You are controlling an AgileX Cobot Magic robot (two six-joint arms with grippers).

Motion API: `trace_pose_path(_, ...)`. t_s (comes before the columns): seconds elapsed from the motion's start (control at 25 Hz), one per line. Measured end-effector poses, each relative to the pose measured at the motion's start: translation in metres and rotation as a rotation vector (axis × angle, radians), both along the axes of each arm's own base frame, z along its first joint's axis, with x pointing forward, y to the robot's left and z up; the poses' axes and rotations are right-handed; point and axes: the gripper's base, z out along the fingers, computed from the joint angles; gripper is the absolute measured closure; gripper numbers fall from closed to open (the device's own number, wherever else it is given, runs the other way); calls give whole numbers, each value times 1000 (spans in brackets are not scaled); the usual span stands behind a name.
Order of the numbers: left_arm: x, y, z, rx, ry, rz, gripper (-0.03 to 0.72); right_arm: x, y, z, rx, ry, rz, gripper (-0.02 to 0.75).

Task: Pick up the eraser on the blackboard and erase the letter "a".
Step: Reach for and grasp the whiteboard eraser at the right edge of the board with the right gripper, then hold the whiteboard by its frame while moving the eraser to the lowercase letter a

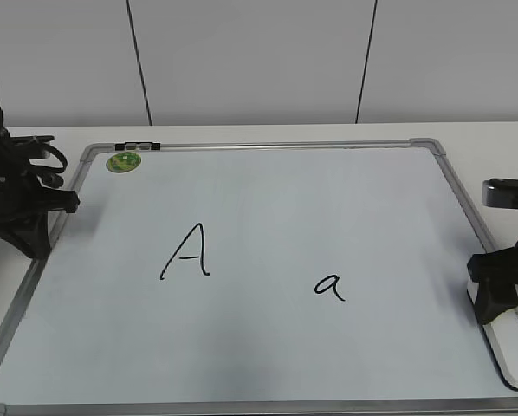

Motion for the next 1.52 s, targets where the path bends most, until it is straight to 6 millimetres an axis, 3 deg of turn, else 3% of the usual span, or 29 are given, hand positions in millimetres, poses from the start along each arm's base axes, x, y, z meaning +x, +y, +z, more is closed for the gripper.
trace_pose_path(0.32, 0, 0, 0, -2, 0, 1, 650, 0, 0, 0, 0, 0, 3, 210)
trace_pose_path(0.84, 0, 0, 0, -2, 0, 1, 648, 0, 1, 0, 8, 1, -2, 212)
trace_pose_path(1.12, 0, 0, 0, -3, 2, 2, 647, 12, 7, 23, 59, 70, -7, 212)
trace_pose_path(1.52, 0, 0, 0, -5, 2, 3, 647, 33, 60, 64, 30, 15, 187, 212)
